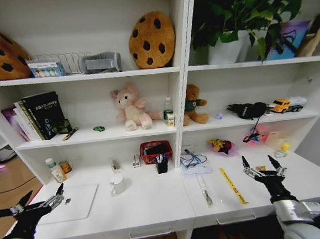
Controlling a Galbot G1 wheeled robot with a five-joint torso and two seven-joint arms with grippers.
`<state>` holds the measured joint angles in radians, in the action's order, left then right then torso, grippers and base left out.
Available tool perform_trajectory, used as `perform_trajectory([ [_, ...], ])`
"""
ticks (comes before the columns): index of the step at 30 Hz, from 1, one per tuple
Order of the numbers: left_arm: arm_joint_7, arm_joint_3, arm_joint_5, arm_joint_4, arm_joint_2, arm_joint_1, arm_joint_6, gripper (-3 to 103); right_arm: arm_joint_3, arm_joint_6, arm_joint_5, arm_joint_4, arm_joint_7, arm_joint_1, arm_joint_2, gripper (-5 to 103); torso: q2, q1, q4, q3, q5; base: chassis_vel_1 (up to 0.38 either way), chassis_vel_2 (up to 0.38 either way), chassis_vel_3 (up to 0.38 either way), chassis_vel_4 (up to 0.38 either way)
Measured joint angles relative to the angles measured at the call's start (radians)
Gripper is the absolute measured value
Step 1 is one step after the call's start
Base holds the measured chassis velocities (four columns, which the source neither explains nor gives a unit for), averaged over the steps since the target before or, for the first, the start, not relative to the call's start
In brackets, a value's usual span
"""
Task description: Organize the objects on the table.
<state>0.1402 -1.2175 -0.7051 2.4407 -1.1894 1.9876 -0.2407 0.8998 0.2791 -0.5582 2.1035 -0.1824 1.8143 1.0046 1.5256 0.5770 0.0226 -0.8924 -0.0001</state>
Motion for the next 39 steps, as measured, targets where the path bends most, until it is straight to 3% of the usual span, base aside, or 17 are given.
perform_trajectory([
  [6, 0.0, 0.0, 0.0, 0.0, 0.0, 0.0, 0.0, 100, -0.019, -0.002, 0.015, -0.021, -0.004, -0.014, 0.003, 100, 0.0, 0.0, 0.0, 0.0, 0.0007, -0.182, -0.183, 0.179, 0.197],
  [8, 0.0, 0.0, 0.0, 0.0, 0.0, 0.0, 0.0, 100, -0.026, -0.005, 0.019, -0.028, -0.012, -0.017, 0.004, 100, 0.0, 0.0, 0.0, 0.0, -0.0006, -0.256, -0.256, 0.256, 0.247],
  [12, -0.001, 0.0, 0.0, 0.0, 0.0, 0.0, 0.0, 100, -0.038, -0.042, 0.031, -0.071, -0.046, -0.047, 0.006, 100, 0.0, 0.0, 0.0002, 0.0, -0.0003, -0.252, -0.242, 0.233, 0.22],
  [14, -0.001, 0.0, 0.0, 0.0, 0.0, 0.0, 0.0, 100, -0.045, -0.101, -0.007, -0.133, -0.039, -0.092, -0.008, 100, 0.0, 0.0, 0.0005, 0.0, 0.0015, -0.101, -0.173, 0.131, 0.132],
  [17, -0.001, 0.0, 0.0, 0.0, 0.0, 0.0, 0.0, 100, -0.058, -0.143, -0.033, -0.197, -0.037, -0.154, -0.024, 100, 0.0, 0.0, 0.0005, 0.0, 0.0007, -0.036, -0.096, 0.08, 0.052],
  [18, -0.001, 0.0, 0.0, 0.0, 0.0, 0.0, 0.0, 100, -0.073, -0.197, -0.034, -0.266, -0.04, -0.236, -0.042, 100, 0.0, 0.0, -0.0002, 0.0, 0.0002, 0.0, 0.0, 0.0, 0.0],
  [23, -0.001, 0.0, 0.0, 0.0, 0.0, 0.0, 0.0, 100, -0.099, -0.267, -0.035, -0.329, -0.04, -0.313, -0.063, 100, 0.0, 0.0, -0.0001, 0.0, -0.0001, 0.023, 0.034, -0.017, -0.015],
  [28, 0.0, 0.0, 0.0, 0.0, 0.0, 0.0, 0.0, 100, -0.228, -0.406, -0.062, -0.5, -0.031, -0.503, -0.106, 100, 0.0, 0.0, -0.0003, 0.0, -0.0003, 0.032, 0.048, -0.029, -0.045],
  [33, 0.0, 0.0, 0.0, 0.0, 0.0, 0.0, 0.0, 100, -0.256, -0.429, -0.083, -0.588, -0.003, -0.544, -0.109, 99, 0.0, 0.0, -0.0002, 0.0, 0.0005, 0.0, 0.0, 0.0, 0.0],
  [39, 0.0, 0.0, 0.0, 0.0, 0.0, 0.0, 0.0, 100, -0.27, -0.427, -0.056, -0.657, 0.026, -0.564, -0.103, 84, 0.0, 0.0, 0.0003, 0.0, 0.0002, 0.0, 0.0, 0.0, 0.0],
])
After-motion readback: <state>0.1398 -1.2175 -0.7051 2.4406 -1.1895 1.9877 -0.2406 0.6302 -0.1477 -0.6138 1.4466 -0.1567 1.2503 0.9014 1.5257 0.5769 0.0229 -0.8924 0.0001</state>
